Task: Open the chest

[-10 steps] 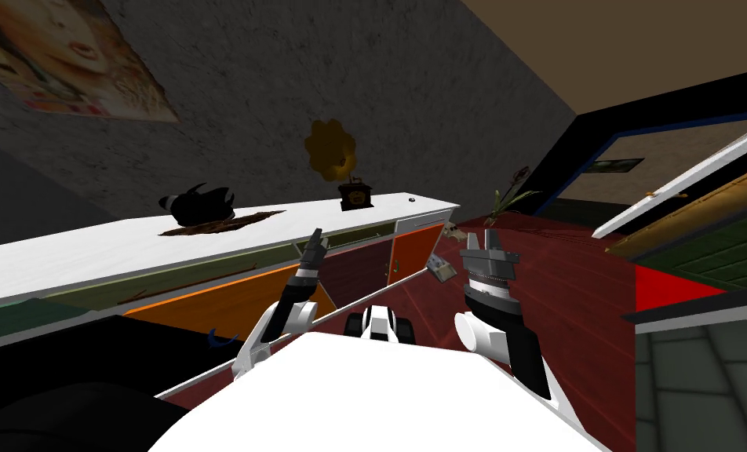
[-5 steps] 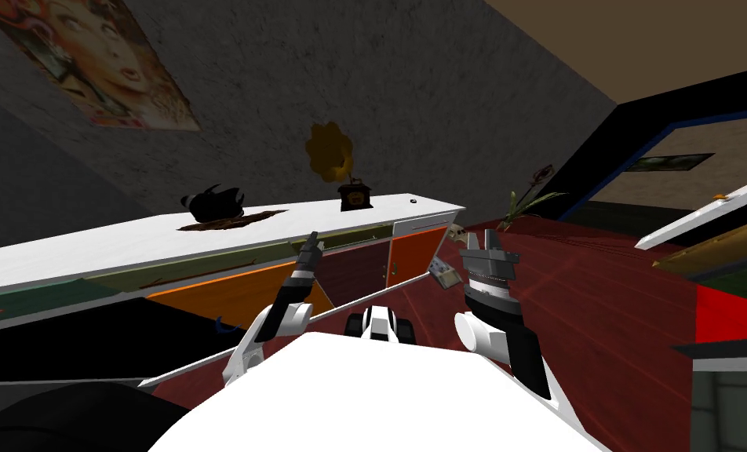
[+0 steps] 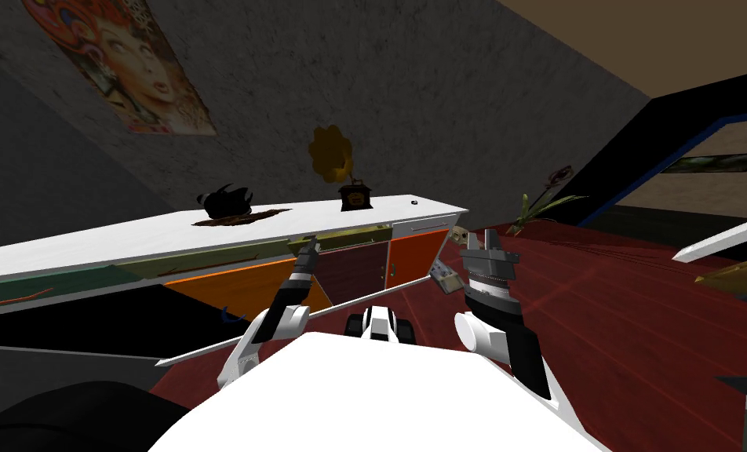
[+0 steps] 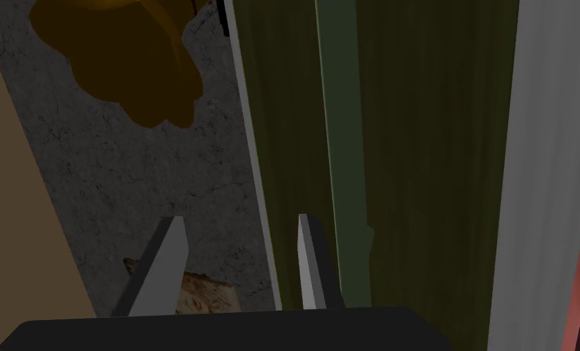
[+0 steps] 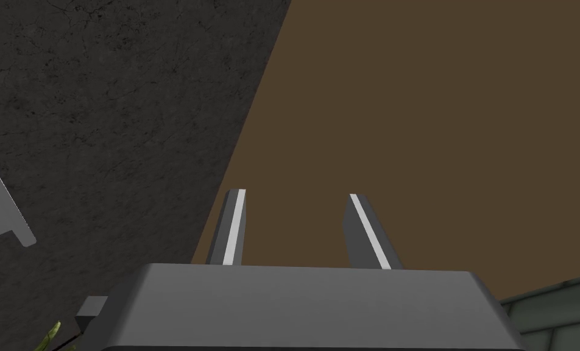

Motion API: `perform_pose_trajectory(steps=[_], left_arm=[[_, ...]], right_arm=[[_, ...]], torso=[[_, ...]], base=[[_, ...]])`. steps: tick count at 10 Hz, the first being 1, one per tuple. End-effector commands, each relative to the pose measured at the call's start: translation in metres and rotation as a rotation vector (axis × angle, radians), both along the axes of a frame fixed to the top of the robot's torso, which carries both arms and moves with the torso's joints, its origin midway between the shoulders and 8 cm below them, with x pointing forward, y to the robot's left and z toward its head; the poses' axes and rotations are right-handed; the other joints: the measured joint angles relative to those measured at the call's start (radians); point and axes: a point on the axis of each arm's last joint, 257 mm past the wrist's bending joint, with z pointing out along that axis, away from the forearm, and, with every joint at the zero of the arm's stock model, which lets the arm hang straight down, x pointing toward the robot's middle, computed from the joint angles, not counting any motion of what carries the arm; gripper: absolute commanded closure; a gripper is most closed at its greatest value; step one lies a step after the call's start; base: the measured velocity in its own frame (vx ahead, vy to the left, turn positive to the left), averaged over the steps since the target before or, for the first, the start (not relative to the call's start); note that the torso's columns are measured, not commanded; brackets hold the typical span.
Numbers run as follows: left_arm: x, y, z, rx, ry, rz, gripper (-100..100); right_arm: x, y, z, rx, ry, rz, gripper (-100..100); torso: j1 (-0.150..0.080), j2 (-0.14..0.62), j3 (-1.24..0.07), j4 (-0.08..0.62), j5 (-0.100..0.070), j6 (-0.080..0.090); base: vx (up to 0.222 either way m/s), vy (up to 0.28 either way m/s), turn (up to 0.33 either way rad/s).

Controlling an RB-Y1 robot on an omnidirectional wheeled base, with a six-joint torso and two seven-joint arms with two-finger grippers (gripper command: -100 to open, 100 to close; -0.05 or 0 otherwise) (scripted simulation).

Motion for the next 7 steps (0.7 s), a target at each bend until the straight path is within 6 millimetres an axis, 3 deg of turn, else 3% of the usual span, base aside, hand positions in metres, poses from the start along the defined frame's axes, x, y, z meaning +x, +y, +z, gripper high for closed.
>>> perform_pose_trajectory(steps=[1,7], left_arm=[[0.004,0.009,-0.024,-0.028,0.066,0.021,-100],[-0.002,0.03,-0.049,-0.123,0.116,0.094,-100]], right_arm=[[0.0,0.0,0.0,0.0,0.0,0.0,0],[0.0,0.0,0.0,0.0,0.0,0.0,0]], torso=[[-0.002,0.0,0.0,0.001,-0.001,0.004],[-0.005,-0.004,-0.001,-0.002,0.001,0.006]], base=[[-0.001,-0.06,0.041],[0.009,-0.067,0.071]])
